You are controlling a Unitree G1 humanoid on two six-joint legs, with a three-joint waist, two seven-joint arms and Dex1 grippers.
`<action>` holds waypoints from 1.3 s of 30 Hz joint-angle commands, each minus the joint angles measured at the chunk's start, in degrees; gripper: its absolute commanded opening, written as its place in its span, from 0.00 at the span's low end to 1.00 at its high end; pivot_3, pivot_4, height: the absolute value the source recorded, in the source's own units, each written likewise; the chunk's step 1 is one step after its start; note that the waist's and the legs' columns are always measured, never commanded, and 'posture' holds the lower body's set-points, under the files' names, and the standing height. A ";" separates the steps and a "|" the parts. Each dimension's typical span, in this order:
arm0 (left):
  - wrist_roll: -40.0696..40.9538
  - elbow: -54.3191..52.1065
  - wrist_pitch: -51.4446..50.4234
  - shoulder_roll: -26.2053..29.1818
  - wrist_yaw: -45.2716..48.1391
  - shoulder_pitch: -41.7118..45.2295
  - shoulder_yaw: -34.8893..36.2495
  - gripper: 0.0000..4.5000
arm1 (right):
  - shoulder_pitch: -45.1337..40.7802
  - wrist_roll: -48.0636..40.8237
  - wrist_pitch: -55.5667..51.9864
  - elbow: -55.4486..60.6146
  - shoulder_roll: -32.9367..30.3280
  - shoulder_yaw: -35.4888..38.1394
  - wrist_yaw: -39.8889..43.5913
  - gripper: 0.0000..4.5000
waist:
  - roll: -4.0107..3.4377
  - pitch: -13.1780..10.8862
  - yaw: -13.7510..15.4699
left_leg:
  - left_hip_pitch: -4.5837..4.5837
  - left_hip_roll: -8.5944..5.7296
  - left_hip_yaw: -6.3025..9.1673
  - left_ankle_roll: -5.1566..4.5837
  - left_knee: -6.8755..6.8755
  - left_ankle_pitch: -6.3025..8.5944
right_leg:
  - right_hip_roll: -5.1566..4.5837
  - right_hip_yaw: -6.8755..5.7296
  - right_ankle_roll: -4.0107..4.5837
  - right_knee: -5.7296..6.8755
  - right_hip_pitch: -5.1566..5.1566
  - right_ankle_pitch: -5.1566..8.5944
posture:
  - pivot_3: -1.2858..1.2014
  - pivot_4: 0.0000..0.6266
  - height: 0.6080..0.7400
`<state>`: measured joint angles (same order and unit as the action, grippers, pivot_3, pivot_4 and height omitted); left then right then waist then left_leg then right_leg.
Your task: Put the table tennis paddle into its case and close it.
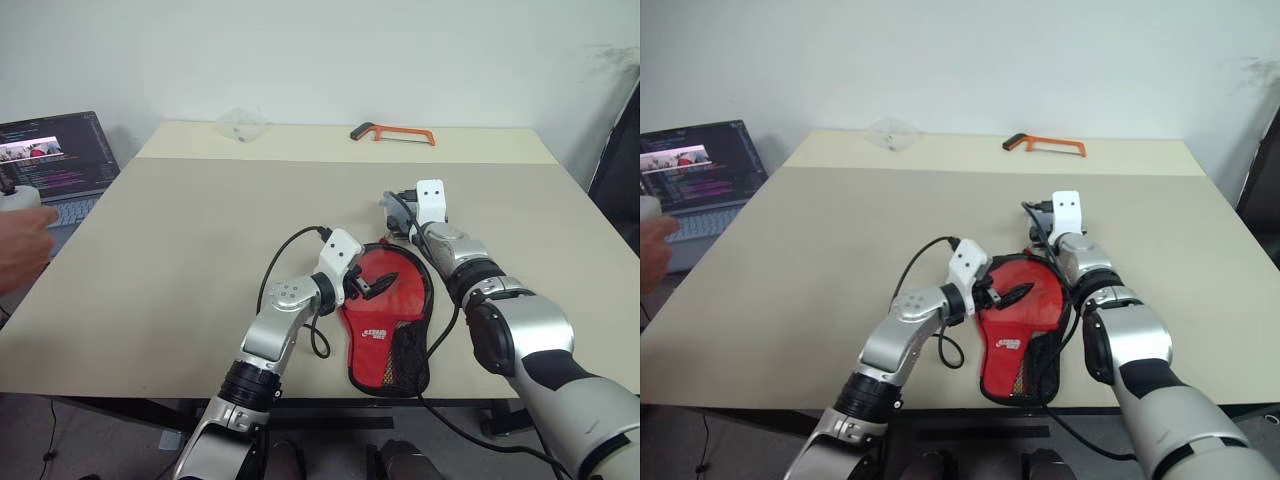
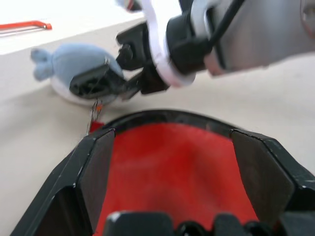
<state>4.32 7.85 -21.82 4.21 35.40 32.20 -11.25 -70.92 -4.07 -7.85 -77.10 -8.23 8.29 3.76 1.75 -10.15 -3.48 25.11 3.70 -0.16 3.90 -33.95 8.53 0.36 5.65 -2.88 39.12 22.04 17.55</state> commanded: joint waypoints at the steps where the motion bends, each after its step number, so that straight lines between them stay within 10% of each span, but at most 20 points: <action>1: -2.51 6.36 -0.83 -1.04 -2.36 1.82 -2.82 0.91 | -1.47 0.43 1.33 0.09 0.30 1.56 -1.80 0.87 | 0.00 0.00 0.03 | 0.00 0.00 0.01 0.00 0.00 0.00 | 0.00 -0.01 0.00 0.00 0.00 0.00 | 0.52 0.24 1.00; 14: -7.66 19.03 3.09 -1.47 -4.35 2.81 -7.18 0.91 | -2.66 1.85 1.52 0.24 -0.19 2.44 -2.03 0.00 | -0.05 0.08 0.01 | -0.33 -0.02 0.05 -0.03 -0.06 -0.02 | 0.00 -0.02 -0.10 -0.03 -0.39 -0.06 | 0.52 0.24 1.00; 39: -9.06 26.69 2.69 -2.22 -1.98 4.36 -8.23 0.91 | 1.66 9.86 2.56 2.78 -17.63 -3.39 4.57 0.00 | -0.06 0.08 1.93 | -0.28 -0.27 0.04 -0.07 -0.08 -0.05 | -0.27 -0.11 -0.18 -0.17 -0.50 -0.08 | 0.52 0.24 1.00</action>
<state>-2.38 28.18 -16.85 0.80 33.25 39.59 -17.72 -68.51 3.88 -6.74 -78.41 -20.18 5.50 7.70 1.69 -10.07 -1.55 24.83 3.41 -0.10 3.83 -34.04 8.47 0.06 5.52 -3.07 38.93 21.51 17.47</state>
